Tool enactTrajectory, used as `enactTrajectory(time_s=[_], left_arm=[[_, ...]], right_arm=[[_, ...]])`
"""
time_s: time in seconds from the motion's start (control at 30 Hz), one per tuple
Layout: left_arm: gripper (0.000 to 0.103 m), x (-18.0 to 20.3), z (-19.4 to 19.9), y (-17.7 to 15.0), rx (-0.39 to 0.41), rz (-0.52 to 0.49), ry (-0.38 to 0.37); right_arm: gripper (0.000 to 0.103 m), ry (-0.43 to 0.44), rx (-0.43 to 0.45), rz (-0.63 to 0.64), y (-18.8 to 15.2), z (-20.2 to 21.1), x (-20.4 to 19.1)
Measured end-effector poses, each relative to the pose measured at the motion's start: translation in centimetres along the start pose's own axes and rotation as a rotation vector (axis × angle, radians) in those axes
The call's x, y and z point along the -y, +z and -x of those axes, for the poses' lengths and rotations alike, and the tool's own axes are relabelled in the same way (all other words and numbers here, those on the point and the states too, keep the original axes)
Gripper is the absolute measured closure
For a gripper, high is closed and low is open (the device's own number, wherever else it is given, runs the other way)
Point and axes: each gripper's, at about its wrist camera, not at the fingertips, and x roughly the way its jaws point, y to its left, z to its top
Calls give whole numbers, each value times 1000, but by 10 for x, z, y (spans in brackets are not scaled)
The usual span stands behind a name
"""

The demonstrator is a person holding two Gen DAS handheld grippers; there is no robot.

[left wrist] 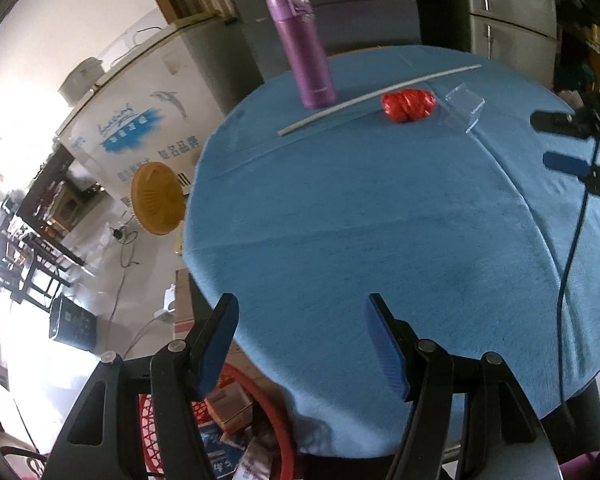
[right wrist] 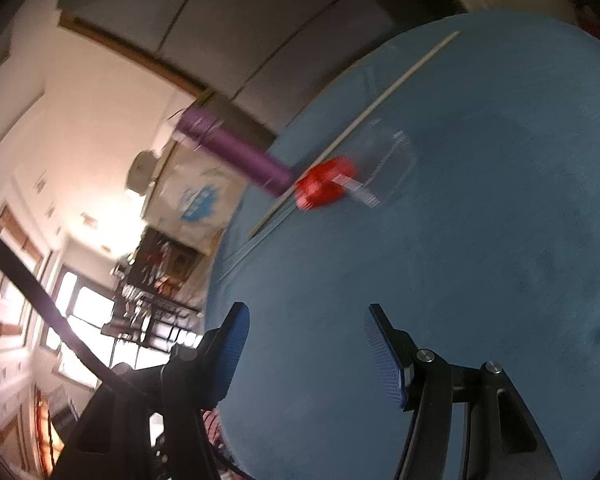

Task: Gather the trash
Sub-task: 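Move both open grippers back over the table, then grasp the clear plastic box with the right gripper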

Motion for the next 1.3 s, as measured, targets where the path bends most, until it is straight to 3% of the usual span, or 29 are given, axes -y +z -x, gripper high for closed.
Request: enactTrajectory(time_s=[0.07,0.2,0.37,0.53,0.73,0.83,0.93,1.03,1.13,1.2,1.3], left_arm=[[37,1,-5,3,-8,-10,-4],[37,1,-15,6,-30,-4,-18],[37,-4,-23,5,-51,9,-25],[37,-15,-28,4,-63,29,-24],[37,-24,-28,6,-58,36,-29],[37,-27,-27,13,-62,54,-73],[37,-33,-23,30,-48,90,-121],[37,-35,-23,59,-26,148,-178],[37,-22,-26,94,9,166,-178],[31,-7,-31,120,34,180,-198],[30,17,-49,154,32,189,-236]], right_arm=[[39,-14,0,-51,19,-3,11],[29,-25,4,-133,58,-18,21],[29,-50,-17,-248,94,-52,34],[29,-140,-28,-347,115,-82,39],[29,-338,-51,-350,133,-114,26],[32,-381,-56,-353,133,-124,24],[50,-359,-46,-311,131,-120,26],[52,-345,-13,-263,127,-104,31],[52,-302,5,-243,117,-82,42],[52,-258,9,-235,110,-66,52],[52,-157,2,-243,98,-46,66]])
